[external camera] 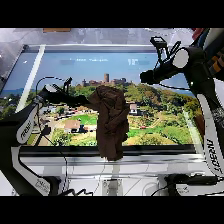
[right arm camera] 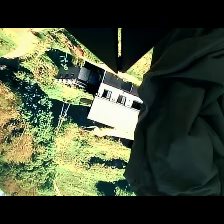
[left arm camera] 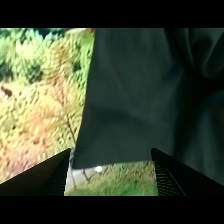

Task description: Fold the clothes and pants, and hang the long-sleeved shirts on hangers.

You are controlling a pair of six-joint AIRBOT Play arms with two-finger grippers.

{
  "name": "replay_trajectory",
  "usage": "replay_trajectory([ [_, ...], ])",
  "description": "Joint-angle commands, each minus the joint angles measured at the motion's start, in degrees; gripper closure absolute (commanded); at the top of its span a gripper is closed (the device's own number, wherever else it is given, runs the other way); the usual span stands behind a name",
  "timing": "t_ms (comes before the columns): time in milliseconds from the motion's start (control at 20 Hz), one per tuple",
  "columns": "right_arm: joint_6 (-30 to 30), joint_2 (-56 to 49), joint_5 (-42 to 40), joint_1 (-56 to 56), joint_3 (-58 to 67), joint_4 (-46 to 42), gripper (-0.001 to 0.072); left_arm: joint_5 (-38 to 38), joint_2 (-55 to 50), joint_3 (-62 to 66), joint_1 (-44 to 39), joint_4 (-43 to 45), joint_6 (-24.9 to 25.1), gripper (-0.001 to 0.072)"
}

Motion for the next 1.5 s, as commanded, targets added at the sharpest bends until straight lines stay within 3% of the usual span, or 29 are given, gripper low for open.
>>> replay_trajectory([
  [0,0.04,-0.02,0.07,0.02,0.00,0.28,0.0701,6.05,-0.37,-0.04,-2.38,0.48,2.05,0.0135],
  [150,0.04,-0.02,0.07,0.02,0.00,0.26,0.0701,8.31,-0.39,-0.04,-3.96,0.55,2.05,0.0139],
  [200,0.02,-0.02,0.09,0.02,0.00,0.22,0.0701,8.33,-0.39,-0.04,-4.37,0.55,2.05,0.0231],
  [300,-0.79,-0.02,0.04,0.02,0.00,-0.37,0.0701,8.31,-0.39,-0.04,-4.98,0.52,2.03,0.0573],
  [350,-3.13,-0.02,-0.02,0.02,0.00,-0.35,0.0701,8.31,-0.39,-0.04,-5.16,0.55,2.03,0.0682],
  [650,-9.79,0.48,0.24,0.00,-6.10,3.06,0.0701,8.07,2.21,-0.04,-4.35,1.38,2.08,0.0696],
  [900,-14.34,0.57,3.41,0.57,-18.08,16.85,0.0701,8.13,12.81,-0.04,-3.43,13.94,2.05,0.0697],
  [1050,-14.32,0.55,1.68,1.44,-21.92,20.96,0.0701,8.13,20.83,-0.04,-3.26,20.70,2.05,0.0696],
  [1200,-14.23,0.09,-3.63,3.23,-22.91,24.13,0.0694,8.13,27.45,-0.04,-3.26,22.08,2.03,0.0696],
  [1250,-13.18,-0.09,-8.07,4.33,-22.91,24.15,0.0540,8.11,28.96,-0.04,-3.28,22.08,2.03,0.0696],
  [1300,-10.49,-0.39,-12.85,5.55,-22.91,24.02,0.0282,8.09,29.97,-0.04,-3.30,22.08,2.03,0.0696],
  [1450,-2.80,-3.37,-21.64,8.57,-22.91,23.82,0.0268,8.02,31.04,-0.04,-3.30,22.08,1.99,0.0696],
])
